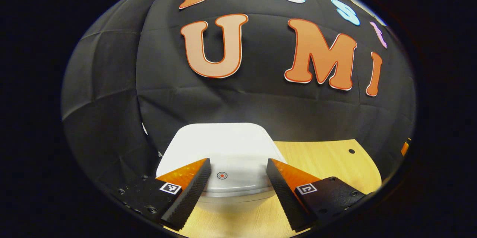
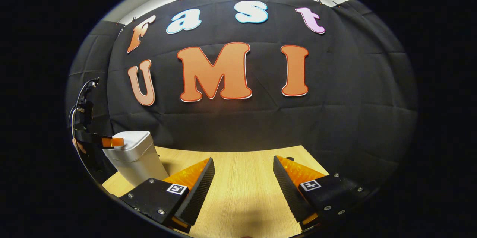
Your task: Press the lid of the desktop garbage bin to open it, pick up the crumpled paper on the desktop and throw it into the bin, then pick up the pop can on the desktop and drop it into the bin, and finally close the garbage bin lid.
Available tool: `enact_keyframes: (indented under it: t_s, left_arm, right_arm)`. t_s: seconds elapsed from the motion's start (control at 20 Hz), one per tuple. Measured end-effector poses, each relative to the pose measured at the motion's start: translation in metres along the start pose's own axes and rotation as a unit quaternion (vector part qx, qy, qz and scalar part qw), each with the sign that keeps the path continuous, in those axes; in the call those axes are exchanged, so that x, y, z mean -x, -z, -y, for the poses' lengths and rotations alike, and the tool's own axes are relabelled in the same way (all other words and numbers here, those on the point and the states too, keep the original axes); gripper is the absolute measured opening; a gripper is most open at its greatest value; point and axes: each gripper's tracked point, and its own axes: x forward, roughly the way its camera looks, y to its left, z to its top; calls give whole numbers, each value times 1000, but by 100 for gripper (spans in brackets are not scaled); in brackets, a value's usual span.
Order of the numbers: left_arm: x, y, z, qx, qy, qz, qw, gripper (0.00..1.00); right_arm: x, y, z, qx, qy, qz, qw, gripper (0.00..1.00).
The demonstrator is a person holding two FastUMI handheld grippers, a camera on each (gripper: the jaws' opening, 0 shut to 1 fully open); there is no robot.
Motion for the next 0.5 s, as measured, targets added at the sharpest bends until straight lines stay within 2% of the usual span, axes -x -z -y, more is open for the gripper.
enact_keyframes:
  t_s: [0.3,0.5]
  left_arm:
    - [39,-45,25,-17,2,76,997,94]
    - [62,-54,44,-53,2,109,993,95]
  right_arm:
    - [2,-11,-2,-5,-4,14,1000,94]
    - [3,-17,-7,-2,-13,20,1000,94]
